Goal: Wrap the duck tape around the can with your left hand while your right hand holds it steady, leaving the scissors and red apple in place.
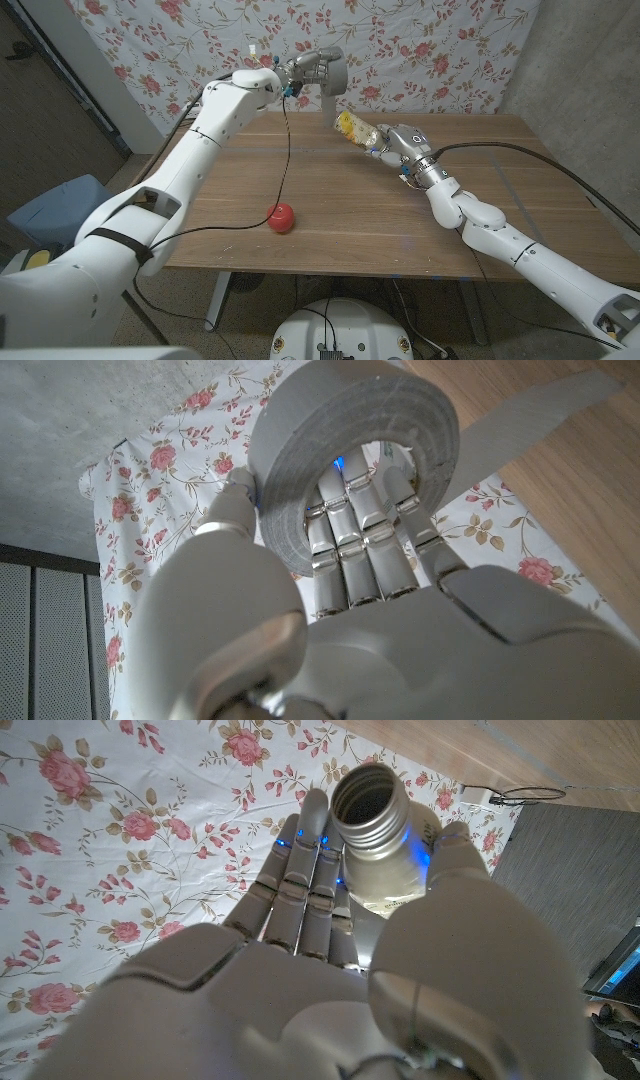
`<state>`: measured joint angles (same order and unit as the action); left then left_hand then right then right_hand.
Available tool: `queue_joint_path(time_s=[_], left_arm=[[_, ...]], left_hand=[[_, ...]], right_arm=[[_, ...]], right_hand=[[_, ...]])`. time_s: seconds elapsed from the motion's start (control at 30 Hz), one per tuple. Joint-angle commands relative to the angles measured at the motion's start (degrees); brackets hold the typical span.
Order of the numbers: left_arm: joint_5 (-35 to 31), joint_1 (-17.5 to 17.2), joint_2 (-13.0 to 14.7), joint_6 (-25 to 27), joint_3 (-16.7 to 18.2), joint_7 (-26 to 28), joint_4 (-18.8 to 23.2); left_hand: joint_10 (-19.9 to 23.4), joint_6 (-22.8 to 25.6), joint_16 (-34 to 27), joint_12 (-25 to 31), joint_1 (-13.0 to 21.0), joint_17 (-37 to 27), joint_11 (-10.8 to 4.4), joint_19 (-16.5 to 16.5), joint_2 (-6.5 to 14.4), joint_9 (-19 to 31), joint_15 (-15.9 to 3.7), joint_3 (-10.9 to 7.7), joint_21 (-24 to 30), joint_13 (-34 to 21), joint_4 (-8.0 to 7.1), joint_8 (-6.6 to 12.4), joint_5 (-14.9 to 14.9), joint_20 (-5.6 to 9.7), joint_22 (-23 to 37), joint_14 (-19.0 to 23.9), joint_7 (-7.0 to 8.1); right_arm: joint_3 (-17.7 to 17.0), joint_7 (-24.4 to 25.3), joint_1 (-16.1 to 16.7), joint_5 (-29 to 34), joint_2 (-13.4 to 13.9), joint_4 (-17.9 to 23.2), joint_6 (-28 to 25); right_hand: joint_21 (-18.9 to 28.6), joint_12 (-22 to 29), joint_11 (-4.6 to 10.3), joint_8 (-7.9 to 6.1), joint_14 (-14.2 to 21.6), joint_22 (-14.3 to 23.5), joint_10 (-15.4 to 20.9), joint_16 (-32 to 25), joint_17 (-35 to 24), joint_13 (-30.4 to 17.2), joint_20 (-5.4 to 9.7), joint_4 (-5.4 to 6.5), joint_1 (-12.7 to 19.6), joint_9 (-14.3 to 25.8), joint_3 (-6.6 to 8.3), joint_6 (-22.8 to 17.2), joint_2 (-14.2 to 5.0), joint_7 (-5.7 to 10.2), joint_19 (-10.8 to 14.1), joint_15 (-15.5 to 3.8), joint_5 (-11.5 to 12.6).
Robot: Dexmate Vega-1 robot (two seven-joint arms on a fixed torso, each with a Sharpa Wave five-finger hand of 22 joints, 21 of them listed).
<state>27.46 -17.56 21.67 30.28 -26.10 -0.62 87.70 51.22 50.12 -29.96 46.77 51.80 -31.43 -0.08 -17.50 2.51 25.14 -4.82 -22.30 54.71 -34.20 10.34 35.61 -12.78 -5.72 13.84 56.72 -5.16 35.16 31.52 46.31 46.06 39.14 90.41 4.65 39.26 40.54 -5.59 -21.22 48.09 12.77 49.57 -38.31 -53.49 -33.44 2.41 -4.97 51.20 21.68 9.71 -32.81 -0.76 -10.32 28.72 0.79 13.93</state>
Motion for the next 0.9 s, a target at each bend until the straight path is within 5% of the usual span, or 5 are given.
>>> queue_joint_path(time_s=[0.03,0.57,0.9], left_arm=[[0.12,7.31,2.04,2.19,-4.54,-7.15,-1.90],[0.03,12.70,1.05,1.46,-7.84,-17.13,-7.75],[-0.42,13.53,2.10,6.15,-8.98,-18.96,-5.16]], left_hand=[[9.75,-0.18,-0.68,0.78,8.75,-0.81,-8.78,-0.26,7.82,0.33,-6.93,-8.28,0.52,-2.09,-3.36,-0.01,0.07,-0.46,0.11,3.63,-0.14],[9.13,-0.14,-1.04,2.34,9.15,-2.02,-8.83,0.15,7.88,1.41,-6.72,-8.58,1.81,-5.24,-3.39,-0.05,0.33,-0.74,0.04,3.99,-0.22],[9.61,0.99,-1.27,2.84,10.10,-2.50,-8.82,-0.73,7.50,0.77,-6.82,-9.14,3.00,-5.99,-2.46,-0.48,0.64,-0.45,-0.06,4.70,-0.61]], right_arm=[[3.80,4.24,-4.19,2.03,-2.35,-5.29,1.37],[9.00,8.46,-9.47,5.68,-4.63,-8.16,1.97],[10.58,10.25,-12.74,6.34,-6.24,-10.96,0.94]], right_hand=[[0.65,0.19,8.26,-0.16,6.35,0.11,8.09,0.23,-0.32,-0.32,4.95,0.37,7.58,0.15,0.09,-27.78,-7.35,14.20,-0.12,-12.97,2.59],[1.15,0.00,8.37,0.22,6.28,0.00,8.34,0.58,-0.87,-0.31,5.08,0.44,7.75,0.18,-0.24,-27.85,-7.33,14.37,-0.36,-13.02,3.00],[1.46,-0.16,8.45,0.44,6.35,-0.07,8.41,0.76,-1.18,-0.26,5.25,0.48,7.85,0.08,-0.44,-28.07,-7.30,14.49,-0.41,-13.08,3.22]])
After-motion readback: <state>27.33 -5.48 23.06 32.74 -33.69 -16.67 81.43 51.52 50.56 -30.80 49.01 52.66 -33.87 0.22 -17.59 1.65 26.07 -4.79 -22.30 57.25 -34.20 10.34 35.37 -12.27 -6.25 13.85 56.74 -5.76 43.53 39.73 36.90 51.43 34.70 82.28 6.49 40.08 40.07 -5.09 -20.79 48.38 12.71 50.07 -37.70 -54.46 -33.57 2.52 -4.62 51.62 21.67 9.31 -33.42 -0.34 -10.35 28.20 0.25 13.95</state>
